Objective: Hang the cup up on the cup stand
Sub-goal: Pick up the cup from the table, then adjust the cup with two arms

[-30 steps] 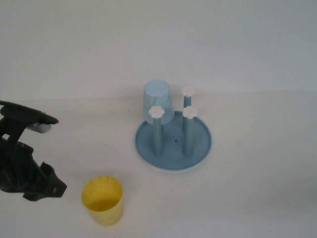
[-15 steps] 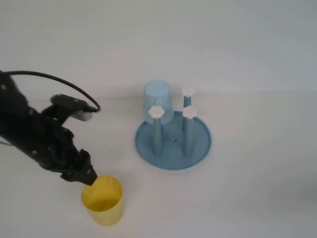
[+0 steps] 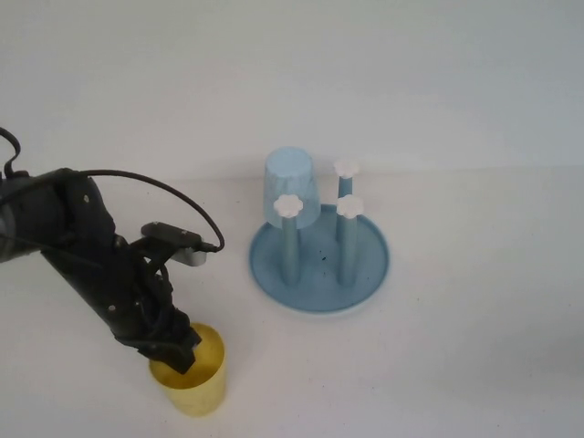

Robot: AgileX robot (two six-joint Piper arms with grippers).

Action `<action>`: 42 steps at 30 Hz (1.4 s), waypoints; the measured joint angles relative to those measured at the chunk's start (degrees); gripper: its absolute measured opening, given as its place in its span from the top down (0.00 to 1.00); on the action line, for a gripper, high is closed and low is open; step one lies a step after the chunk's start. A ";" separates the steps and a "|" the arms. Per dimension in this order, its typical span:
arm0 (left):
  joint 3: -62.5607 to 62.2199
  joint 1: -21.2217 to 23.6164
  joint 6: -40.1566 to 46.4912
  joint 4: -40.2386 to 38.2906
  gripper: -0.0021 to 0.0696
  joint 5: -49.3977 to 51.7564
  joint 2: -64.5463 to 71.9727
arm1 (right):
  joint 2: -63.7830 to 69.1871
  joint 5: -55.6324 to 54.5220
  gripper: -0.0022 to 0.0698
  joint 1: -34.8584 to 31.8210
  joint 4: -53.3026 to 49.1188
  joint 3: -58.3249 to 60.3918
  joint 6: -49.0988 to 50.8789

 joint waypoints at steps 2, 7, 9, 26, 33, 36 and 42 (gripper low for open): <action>-0.04 0.00 0.94 -0.75 0.97 1.12 0.00 | 0.00 0.00 0.97 0.00 0.00 0.00 0.00; -1.71 3.40 5.55 -8.87 0.97 8.81 0.00 | 0.00 0.00 0.97 0.00 0.00 0.00 -0.11; -2.03 6.14 9.58 -16.89 0.97 12.80 0.00 | 0.00 -0.12 0.97 0.00 -0.34 0.00 -0.18; 13.42 3.10 20.50 -34.70 0.97 16.38 -11.64 | 23.65 19.69 0.97 1.34 6.97 -24.23 -16.16; 20.12 2.19 25.24 -47.55 0.97 16.29 -14.60 | 29.91 19.11 0.97 12.75 5.53 -28.61 -18.63; 20.12 2.19 21.98 -48.69 0.97 16.05 -14.64 | 30.61 14.60 0.97 18.60 4.84 -29.63 -17.92; 20.12 2.19 17.59 -47.58 0.97 16.05 -14.64 | 32.35 5.59 0.76 25.94 4.95 -30.07 -15.79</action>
